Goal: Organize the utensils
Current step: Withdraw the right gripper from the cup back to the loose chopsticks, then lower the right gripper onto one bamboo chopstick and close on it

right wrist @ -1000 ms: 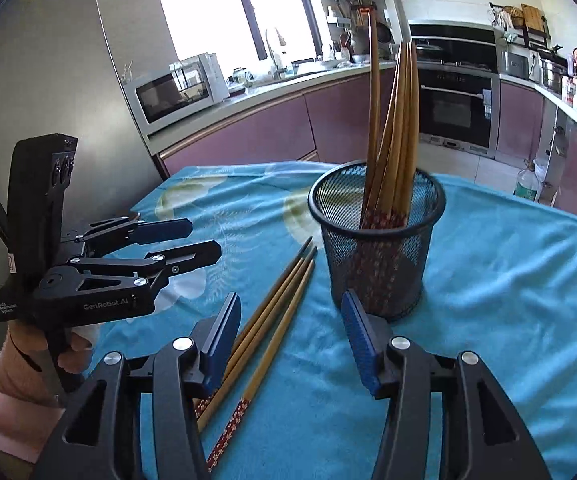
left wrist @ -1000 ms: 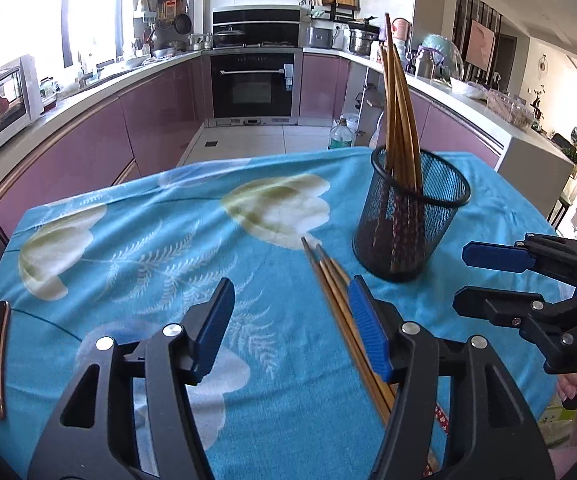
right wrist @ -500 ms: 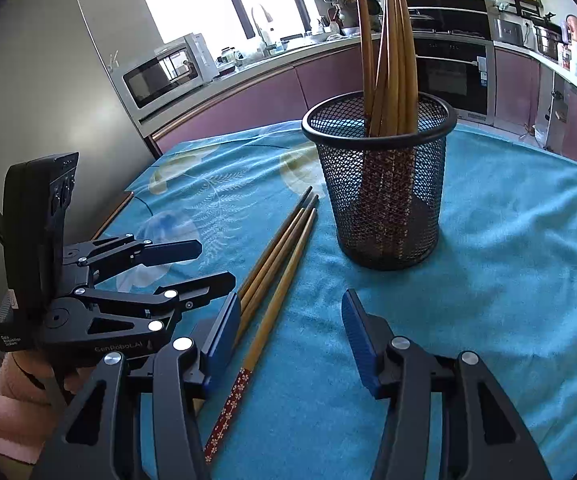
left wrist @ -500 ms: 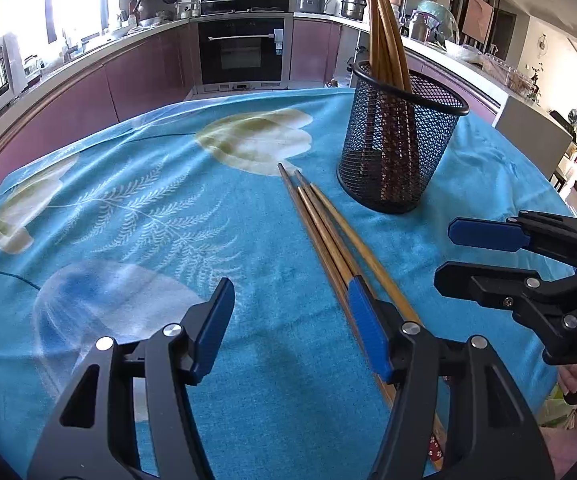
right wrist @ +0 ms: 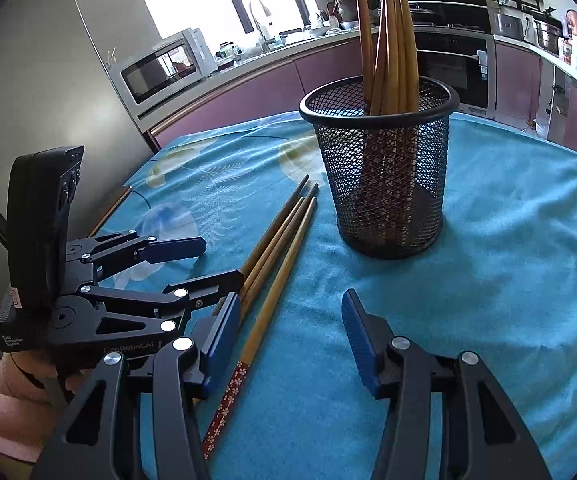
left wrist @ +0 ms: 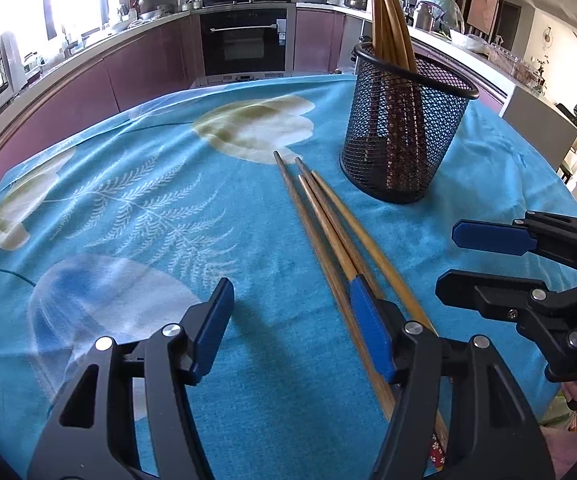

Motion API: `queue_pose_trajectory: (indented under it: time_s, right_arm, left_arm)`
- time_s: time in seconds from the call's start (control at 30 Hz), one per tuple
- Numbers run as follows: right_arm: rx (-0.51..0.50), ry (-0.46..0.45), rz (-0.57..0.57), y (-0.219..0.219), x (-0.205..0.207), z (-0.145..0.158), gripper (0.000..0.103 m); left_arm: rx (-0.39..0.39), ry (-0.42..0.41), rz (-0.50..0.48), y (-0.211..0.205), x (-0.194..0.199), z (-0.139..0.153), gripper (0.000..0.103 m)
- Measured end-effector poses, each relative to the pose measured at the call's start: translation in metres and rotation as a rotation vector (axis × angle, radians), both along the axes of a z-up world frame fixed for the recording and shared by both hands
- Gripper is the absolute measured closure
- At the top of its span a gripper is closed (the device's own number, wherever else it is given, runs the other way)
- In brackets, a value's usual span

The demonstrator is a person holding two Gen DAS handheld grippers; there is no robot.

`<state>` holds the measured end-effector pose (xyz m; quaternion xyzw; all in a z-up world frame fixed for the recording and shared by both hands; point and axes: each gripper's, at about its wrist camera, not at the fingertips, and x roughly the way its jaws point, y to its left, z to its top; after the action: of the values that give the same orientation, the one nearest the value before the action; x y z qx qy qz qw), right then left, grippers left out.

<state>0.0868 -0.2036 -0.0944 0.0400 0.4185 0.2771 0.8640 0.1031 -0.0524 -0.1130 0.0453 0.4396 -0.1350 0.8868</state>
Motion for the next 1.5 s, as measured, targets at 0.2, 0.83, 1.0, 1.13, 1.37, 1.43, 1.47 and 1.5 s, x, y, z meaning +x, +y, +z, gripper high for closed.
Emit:
queue_pose_trajectory:
  time_s: [0.2,0.83,1.0,1.13,1.37,1.43,1.47,1.5]
  right_arm:
    - [-0.029,0.004,0.007,0.008,0.002,-0.005,0.053]
    - [-0.158,-0.018,0.024,0.032,0.006,-0.014,0.078]
    - [-0.169,-0.012,0.009,0.031,0.01,-0.015,0.081]
    - [-0.191,-0.018,0.006,0.036,0.014,-0.014,0.082]
    - [-0.198,-0.021,-0.007,0.042,0.027,-0.016,0.083]
    - [-0.204,-0.024,-0.01,0.043,0.029,-0.016,0.087]
    - [-0.203,-0.024,-0.015,0.043,0.029,-0.016,0.091]
    - [-0.198,-0.021,-0.017,0.042,0.03,-0.016,0.092]
  left_arm:
    - [0.021,-0.009,0.006,-0.002,-0.003,0.001,0.047]
    - [-0.06,0.026,0.013,0.017,-0.011,0.002,0.072]
    - [-0.052,0.018,0.017,0.017,-0.005,0.003,0.071]
    - [-0.045,0.019,0.018,0.014,0.006,0.003,0.071]
    - [-0.038,0.035,0.03,0.01,0.028,-0.001,0.071]
    - [-0.033,0.033,0.034,0.008,0.031,-0.002,0.072]
    - [-0.032,0.033,0.035,0.006,0.032,-0.003,0.072]
    - [-0.028,0.031,0.035,0.005,0.032,-0.003,0.074]
